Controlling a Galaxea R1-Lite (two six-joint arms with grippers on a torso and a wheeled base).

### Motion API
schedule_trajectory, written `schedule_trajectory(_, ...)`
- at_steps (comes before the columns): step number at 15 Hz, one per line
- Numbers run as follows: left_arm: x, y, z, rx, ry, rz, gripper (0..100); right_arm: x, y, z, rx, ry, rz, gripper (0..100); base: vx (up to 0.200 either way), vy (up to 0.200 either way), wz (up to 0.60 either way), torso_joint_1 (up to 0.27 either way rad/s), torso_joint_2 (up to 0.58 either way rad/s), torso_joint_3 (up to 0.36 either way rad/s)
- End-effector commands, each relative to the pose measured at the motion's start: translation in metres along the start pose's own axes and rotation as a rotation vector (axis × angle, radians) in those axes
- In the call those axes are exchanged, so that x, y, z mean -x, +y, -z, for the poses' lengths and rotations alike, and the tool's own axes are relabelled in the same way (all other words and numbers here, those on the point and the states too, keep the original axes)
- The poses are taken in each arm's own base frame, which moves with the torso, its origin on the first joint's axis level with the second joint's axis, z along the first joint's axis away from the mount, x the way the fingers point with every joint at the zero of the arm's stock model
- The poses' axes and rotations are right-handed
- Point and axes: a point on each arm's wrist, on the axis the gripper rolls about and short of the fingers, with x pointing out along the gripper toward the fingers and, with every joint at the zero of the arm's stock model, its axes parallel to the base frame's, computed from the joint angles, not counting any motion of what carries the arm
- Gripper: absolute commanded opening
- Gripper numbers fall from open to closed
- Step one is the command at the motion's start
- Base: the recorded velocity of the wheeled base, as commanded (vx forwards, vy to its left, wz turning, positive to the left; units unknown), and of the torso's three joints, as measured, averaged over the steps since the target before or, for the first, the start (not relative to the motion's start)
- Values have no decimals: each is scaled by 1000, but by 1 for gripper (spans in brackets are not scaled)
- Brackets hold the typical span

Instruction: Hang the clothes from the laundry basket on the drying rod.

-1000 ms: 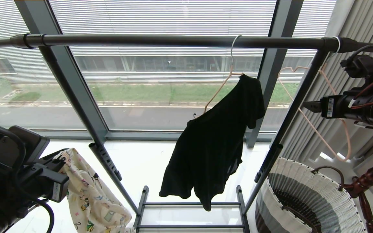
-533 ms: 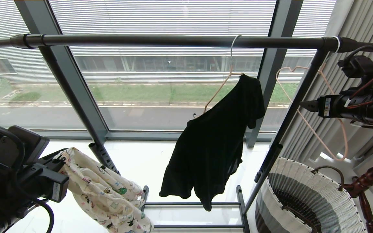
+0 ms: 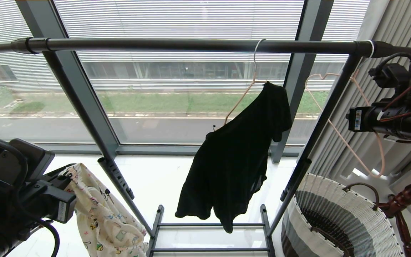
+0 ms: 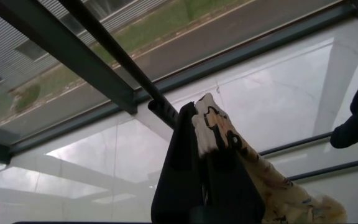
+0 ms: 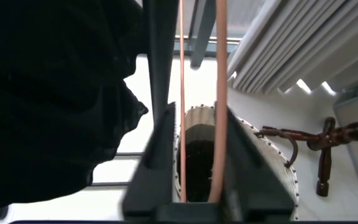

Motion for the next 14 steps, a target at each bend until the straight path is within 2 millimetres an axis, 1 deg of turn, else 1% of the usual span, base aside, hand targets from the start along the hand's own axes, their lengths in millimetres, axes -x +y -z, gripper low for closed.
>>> schedule_trajectory(1,0,0,0,2,0,-1,0,-1,2,1,3,5,-5,0,0,0,0,0,0,0)
schedule_trajectory(7,0,0,0,3,1,0,0,-2,2,1,3,5,-5,0,0,0,0,0,0,0)
schedule_trajectory(10,0,0,0,4,0,1,0,1,2,-1,-19,-7,-6,0,0,0,0,0,0,0)
schedule_trajectory(12,0,0,0,4,0,1,0,9,0,-6,-33,-35,-7,0,0,0,0,0,0,0)
schedule_trajectory(14,0,0,0,4,0,1,0,12,0,-13,-47,-108,-14,0,0,0,0,0,0,0)
